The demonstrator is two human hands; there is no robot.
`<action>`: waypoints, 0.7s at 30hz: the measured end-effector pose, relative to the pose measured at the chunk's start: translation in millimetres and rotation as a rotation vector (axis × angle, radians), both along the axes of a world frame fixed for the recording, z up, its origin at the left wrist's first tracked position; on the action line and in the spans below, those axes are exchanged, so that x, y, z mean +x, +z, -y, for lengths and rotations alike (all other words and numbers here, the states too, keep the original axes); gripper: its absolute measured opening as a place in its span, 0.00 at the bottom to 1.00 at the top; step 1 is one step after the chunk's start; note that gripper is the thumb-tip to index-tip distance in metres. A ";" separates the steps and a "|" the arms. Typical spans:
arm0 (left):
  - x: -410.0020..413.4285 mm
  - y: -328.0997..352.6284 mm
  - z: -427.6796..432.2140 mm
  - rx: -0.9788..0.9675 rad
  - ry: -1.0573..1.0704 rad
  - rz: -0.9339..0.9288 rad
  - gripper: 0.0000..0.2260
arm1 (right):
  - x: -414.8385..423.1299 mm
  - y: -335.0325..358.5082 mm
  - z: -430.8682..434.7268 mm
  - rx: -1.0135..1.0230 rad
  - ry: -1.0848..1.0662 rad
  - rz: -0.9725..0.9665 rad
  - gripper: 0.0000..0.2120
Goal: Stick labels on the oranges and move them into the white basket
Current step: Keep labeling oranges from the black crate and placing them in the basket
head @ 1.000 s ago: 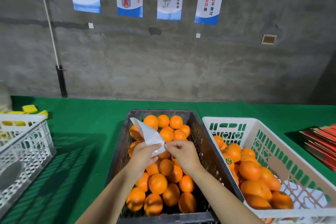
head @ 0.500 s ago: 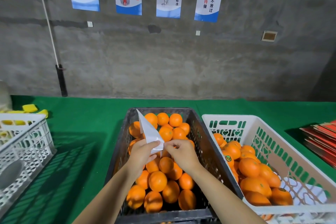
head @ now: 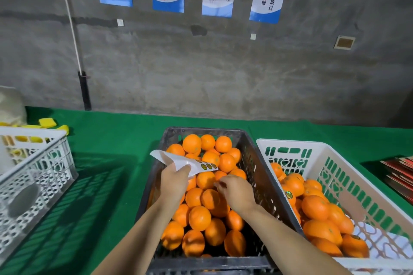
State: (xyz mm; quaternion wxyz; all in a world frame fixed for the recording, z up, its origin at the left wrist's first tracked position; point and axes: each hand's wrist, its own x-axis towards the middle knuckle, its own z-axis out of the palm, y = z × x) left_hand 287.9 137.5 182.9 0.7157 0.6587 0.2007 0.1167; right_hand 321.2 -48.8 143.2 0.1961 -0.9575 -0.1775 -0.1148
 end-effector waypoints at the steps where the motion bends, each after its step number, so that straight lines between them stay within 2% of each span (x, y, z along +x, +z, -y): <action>1: 0.9 -0.3 -0.3 0.002 0.004 -0.012 0.04 | 4.3 -3.5 1.2 -0.082 0.013 0.033 0.13; 6: 2.9 0.9 -0.3 0.006 -0.001 -0.034 0.08 | 14.2 -18.3 -2.7 -0.304 0.028 0.010 0.07; 12: 6.3 -2.8 1.7 0.017 -0.042 -0.036 0.28 | 12.5 -24.6 -6.5 -0.254 0.040 -0.021 0.10; 16: 8.1 -8.8 1.1 0.005 -0.019 -0.044 0.29 | 10.2 -30.0 -6.8 -0.246 0.129 -0.043 0.12; 21: 7.5 -8.7 -0.4 0.039 -0.046 -0.059 0.29 | 9.3 -31.0 -7.0 -0.199 0.121 -0.053 0.13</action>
